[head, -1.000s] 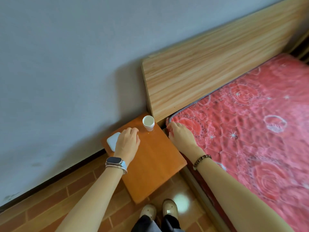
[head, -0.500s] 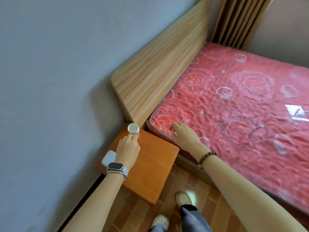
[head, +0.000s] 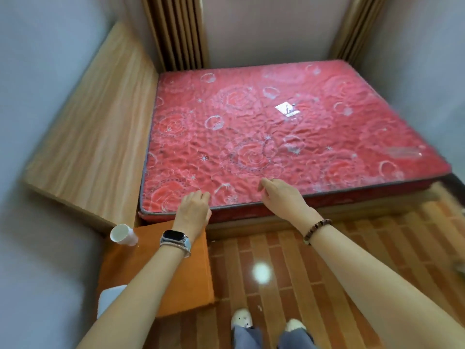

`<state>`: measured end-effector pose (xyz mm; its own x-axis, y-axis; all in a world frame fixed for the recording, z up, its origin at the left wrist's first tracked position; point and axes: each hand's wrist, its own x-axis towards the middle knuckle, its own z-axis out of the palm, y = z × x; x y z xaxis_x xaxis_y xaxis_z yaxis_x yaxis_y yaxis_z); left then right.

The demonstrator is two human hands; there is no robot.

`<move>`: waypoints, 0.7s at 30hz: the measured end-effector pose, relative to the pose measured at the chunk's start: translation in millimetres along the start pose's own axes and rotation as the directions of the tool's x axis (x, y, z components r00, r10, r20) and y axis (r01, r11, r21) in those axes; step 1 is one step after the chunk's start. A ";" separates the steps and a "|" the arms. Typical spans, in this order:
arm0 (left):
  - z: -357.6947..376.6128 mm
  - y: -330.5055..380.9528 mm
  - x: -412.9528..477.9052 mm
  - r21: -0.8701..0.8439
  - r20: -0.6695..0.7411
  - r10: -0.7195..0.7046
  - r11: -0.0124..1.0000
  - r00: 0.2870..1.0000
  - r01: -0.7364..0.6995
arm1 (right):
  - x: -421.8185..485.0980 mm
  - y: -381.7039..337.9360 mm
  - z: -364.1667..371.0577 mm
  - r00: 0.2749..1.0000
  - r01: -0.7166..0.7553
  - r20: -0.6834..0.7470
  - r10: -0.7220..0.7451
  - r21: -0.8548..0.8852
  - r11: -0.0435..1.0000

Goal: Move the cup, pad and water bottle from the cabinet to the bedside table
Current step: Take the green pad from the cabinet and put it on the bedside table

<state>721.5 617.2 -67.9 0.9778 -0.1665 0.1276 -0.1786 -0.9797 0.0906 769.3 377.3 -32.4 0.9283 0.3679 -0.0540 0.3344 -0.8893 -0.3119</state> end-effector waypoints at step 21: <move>15.9 364.8 -54.6 -0.093 0.053 0.794 0.607 0.605 -0.789 | -440.7 145.1 -31.7 0.616 -0.750 -0.162 0.771 0.177 0.637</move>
<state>604.7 267.1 -57.6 0.4555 -0.8849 0.0971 -0.8902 -0.4531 0.0465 413.8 77.6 -23.8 0.8560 -0.5028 -0.1205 -0.5125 -0.7945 -0.3258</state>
